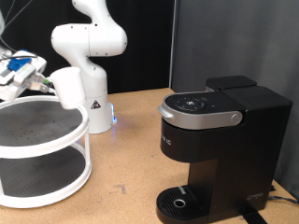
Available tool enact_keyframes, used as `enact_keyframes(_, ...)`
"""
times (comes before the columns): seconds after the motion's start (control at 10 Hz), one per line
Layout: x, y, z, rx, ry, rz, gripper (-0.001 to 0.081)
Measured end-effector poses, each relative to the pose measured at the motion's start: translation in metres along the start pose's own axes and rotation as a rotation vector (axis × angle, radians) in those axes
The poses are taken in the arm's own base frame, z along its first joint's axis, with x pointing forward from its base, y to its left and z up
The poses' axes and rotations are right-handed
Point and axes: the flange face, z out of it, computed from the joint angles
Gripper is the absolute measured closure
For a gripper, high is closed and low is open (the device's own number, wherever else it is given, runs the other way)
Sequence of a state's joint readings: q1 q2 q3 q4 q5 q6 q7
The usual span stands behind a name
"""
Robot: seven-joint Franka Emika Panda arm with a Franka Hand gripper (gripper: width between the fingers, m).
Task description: Make a cup of coffee with the keurig machine
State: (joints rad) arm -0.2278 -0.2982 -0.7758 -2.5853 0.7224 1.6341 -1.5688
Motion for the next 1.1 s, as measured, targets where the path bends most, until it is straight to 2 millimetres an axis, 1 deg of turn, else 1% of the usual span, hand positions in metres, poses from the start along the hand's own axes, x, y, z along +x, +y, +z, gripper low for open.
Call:
enact_keyframes(0.3,0.023,0.008,0.046,-0.101,0.05,0.032,0.0731)
enact_keyframes(0.7,0.055,0.0,0.104,-0.094,0.046,0.007,0.0731)
enact_keyframes(0.8,0.058,0.0,0.11,-0.104,0.041,0.007,0.0731)
enact_keyframes(1.1,0.055,0.002,0.112,-0.111,0.026,0.01,0.0731)
